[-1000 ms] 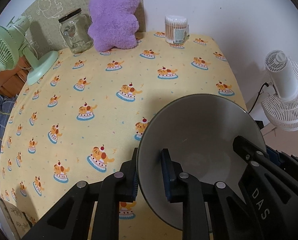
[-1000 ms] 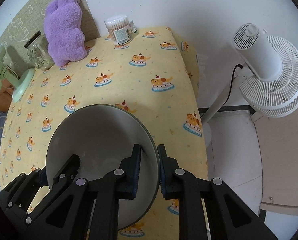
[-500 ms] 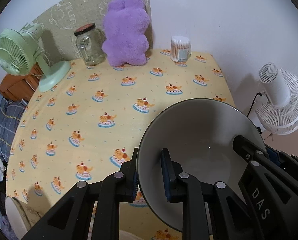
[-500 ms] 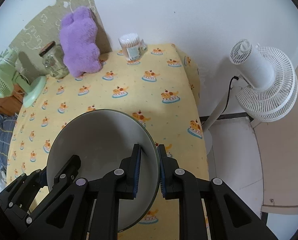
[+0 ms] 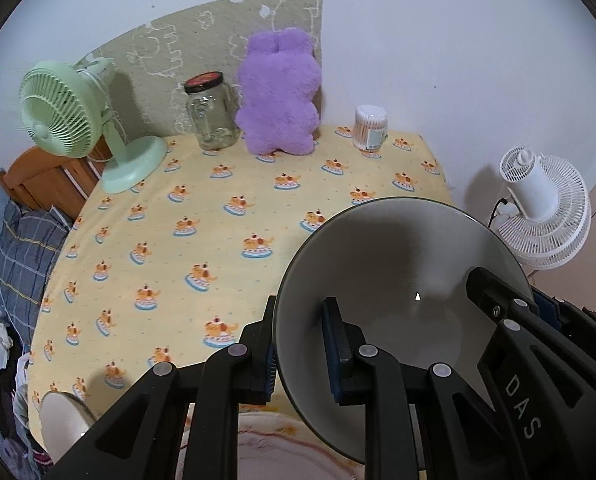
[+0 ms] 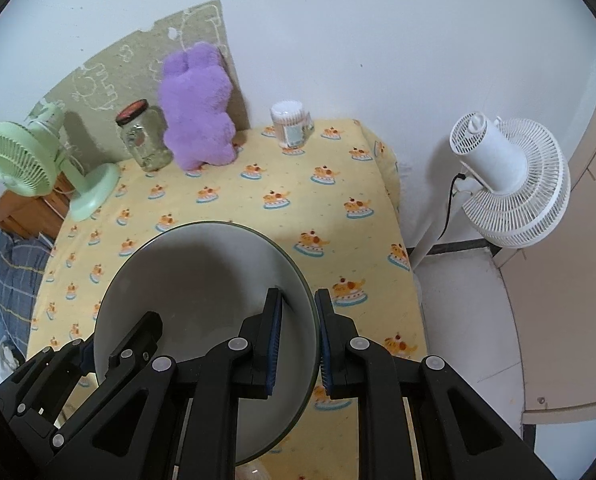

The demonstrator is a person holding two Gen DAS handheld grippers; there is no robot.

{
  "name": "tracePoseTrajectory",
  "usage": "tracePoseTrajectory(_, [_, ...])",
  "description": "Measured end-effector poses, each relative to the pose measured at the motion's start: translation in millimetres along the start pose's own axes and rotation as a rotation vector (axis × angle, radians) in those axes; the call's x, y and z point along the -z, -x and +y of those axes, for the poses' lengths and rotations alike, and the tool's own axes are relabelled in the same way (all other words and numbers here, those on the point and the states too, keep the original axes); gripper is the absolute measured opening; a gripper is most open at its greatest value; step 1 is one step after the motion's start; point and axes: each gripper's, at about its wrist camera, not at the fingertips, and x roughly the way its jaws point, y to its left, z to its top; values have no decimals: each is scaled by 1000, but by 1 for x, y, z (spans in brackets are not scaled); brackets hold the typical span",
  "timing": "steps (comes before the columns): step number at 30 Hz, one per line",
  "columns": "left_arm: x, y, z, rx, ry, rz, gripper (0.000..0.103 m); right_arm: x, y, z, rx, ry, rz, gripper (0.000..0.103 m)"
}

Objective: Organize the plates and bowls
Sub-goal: 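Lift the grey bowl with both grippers and carry it toward the plates, then lower the grey bowl into the other grey bowl and open both grippers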

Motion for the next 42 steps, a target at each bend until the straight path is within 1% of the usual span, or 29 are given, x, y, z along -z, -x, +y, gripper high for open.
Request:
tracePoseTrajectory(8, [7,24,40,20,-14,-21,18,13,28,40,14,5,-29,20])
tracePoseTrajectory(17, [24,40,88,38,-20,-30,18,36,47,89,33,-2,-37,20])
tracePoseTrajectory(28, [48,49,150,54,-28,-28,18,68,56,151,51,4,-36,20])
tracePoseTrajectory(42, [81,47,223,50,-19,7,19,109,54,220,42,5,-6,20])
